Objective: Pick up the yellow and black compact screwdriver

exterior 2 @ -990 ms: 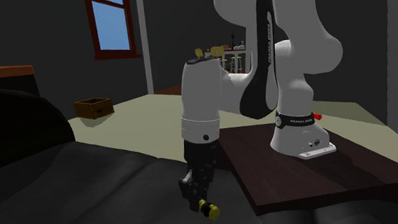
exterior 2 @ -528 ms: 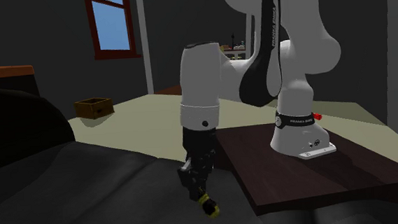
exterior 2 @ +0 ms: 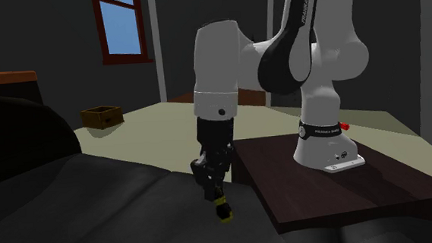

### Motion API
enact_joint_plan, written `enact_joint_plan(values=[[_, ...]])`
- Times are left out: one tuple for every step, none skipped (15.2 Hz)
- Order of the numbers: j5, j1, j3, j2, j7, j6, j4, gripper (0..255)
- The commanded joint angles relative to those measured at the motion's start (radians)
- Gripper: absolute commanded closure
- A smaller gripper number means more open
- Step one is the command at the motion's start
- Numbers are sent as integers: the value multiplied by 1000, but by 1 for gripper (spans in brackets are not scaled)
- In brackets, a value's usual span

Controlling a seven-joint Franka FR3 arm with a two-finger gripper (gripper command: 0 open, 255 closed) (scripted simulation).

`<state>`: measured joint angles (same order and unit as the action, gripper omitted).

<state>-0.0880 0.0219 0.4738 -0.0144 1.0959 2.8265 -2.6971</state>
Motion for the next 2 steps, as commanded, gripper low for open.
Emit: enact_joint_plan(values=[[-26,1,4,22,-18,-20,0,255],[-26,2,3,22,-18,-20,0,255]])
